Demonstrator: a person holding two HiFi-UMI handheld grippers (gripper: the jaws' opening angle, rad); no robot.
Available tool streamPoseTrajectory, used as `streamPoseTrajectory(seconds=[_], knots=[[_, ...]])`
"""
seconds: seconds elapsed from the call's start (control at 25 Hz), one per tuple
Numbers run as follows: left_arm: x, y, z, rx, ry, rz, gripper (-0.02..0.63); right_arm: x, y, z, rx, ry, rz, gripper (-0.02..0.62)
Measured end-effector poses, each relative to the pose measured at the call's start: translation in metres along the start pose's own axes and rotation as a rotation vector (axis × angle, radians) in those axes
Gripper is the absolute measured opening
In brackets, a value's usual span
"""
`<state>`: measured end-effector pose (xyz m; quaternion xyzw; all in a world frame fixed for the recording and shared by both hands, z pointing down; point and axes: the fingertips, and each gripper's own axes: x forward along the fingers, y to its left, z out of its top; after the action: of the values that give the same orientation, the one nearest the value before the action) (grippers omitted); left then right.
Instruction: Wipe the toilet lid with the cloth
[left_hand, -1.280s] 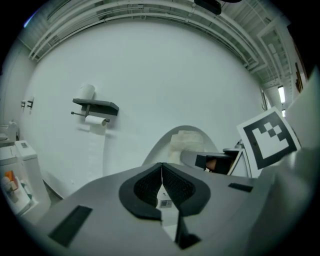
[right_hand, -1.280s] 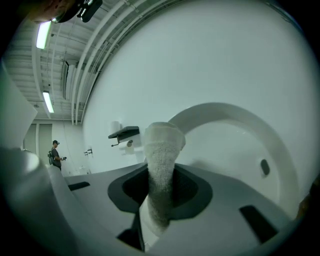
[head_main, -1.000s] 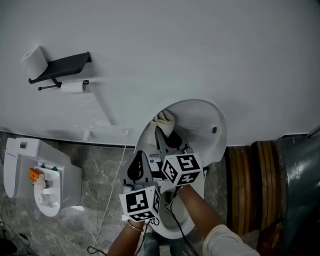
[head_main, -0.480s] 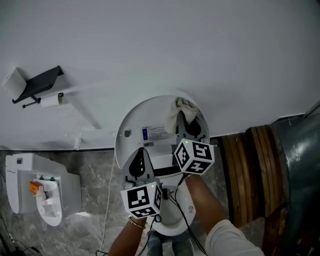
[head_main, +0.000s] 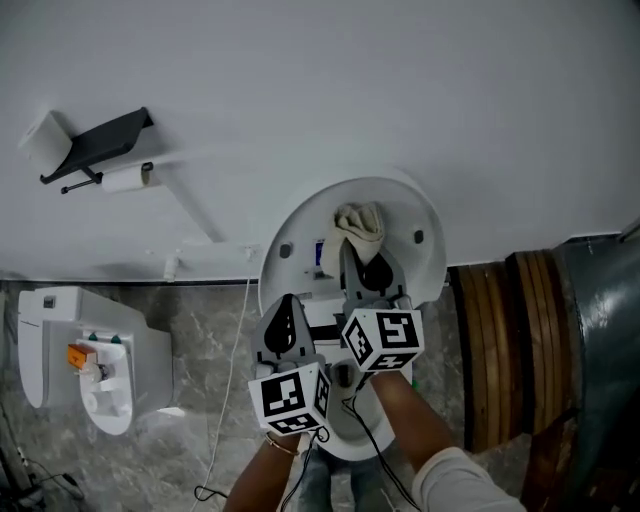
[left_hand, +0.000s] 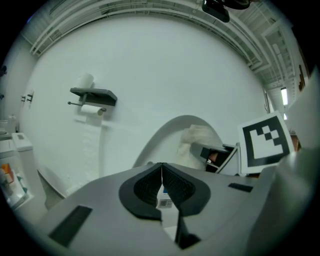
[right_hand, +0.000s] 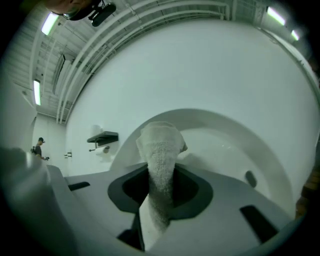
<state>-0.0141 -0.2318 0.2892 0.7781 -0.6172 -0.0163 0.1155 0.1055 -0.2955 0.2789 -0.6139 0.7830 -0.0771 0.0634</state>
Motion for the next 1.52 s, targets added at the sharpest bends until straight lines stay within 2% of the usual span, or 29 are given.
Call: streamPoseTrajectory(seconds=[0.12,0.24,0.44,0.64,0.92,1.0,1.16,1.32,1.4,1.52], knots=[[-0.013,0.041,0.001,0.008,0.0,0.05,0.015,0.008,0.052,-0.031,0.002,0.037,0.063,0.086],[-0.027,0.077,-0.002,0.012,0.005,0.094,0.015,0.021,0.082,-0.059,0.003,0.075,0.069,0.086],[-0.039,0.101,-0.01,-0.002,0.015,0.12,0.015,0.033,0.083,-0.073,-0.026,0.081,0.007,0.086],[-0.026,0.072,-0.017,-0.009,0.029,0.07,0.015,0.019,0.025,-0.065,-0.008,0.069,-0.108,0.086],[-0.002,-0.02,-0.033,-0.002,0.06,-0.051,0.015,-0.028,-0.113,-0.051,-0.034,0.065,-0.32,0.086],[0.002,-0.042,-0.038,0.004,0.07,-0.08,0.015,-0.038,-0.141,-0.051,-0.051,0.074,-0.344,0.086],[0.004,-0.071,-0.048,0.008,0.089,-0.116,0.015,-0.042,-0.151,-0.049,-0.116,0.078,-0.315,0.086],[-0.003,-0.069,-0.049,0.003,0.091,-0.12,0.015,-0.044,-0.149,-0.049,-0.092,0.07,-0.317,0.086],[-0.009,-0.054,-0.047,0.001,0.088,-0.102,0.015,-0.044,-0.129,-0.054,-0.078,0.076,-0.283,0.086],[-0.019,-0.014,-0.044,-0.017,0.087,-0.051,0.015,-0.036,-0.063,-0.069,-0.081,0.086,-0.176,0.086]])
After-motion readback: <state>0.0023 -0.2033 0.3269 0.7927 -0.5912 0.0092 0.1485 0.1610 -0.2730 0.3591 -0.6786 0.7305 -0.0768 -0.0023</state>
